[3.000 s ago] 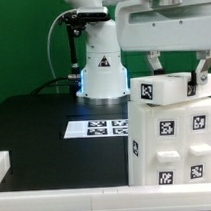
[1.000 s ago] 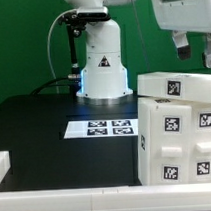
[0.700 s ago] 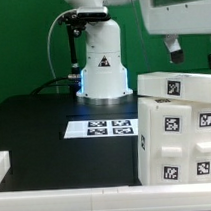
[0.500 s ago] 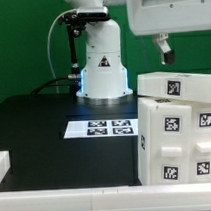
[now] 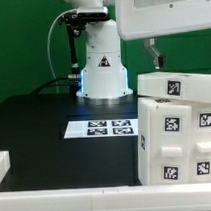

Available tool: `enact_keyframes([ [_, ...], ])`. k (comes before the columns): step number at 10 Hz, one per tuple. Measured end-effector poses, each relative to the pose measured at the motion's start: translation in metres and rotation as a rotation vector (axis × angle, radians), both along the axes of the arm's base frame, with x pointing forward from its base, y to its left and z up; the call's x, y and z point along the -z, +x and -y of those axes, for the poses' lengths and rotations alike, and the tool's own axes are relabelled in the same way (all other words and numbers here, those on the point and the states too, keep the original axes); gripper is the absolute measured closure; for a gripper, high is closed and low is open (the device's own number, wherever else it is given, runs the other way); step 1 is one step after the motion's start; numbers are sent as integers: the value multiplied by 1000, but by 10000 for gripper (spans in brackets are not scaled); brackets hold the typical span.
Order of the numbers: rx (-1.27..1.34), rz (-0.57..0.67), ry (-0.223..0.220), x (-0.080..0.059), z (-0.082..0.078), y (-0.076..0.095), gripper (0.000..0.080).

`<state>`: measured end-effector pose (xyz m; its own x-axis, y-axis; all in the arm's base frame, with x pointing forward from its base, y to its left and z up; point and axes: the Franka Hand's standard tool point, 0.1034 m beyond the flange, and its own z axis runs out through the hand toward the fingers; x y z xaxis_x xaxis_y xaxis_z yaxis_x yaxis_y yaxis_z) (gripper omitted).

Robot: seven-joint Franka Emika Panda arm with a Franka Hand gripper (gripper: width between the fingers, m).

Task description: Assemble cabinet

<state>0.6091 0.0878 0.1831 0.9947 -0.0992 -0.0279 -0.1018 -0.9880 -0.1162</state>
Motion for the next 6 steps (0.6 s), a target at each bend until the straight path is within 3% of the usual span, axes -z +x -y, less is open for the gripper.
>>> enact_keyframes([
  [2, -288, 29, 0, 2, -1, 0, 3],
  [4, -409, 43, -5, 2, 2, 1, 3],
  [5, -494, 55, -18, 3, 5, 2, 3],
  [6, -636, 103, -70, 6, 11, 8, 3],
])
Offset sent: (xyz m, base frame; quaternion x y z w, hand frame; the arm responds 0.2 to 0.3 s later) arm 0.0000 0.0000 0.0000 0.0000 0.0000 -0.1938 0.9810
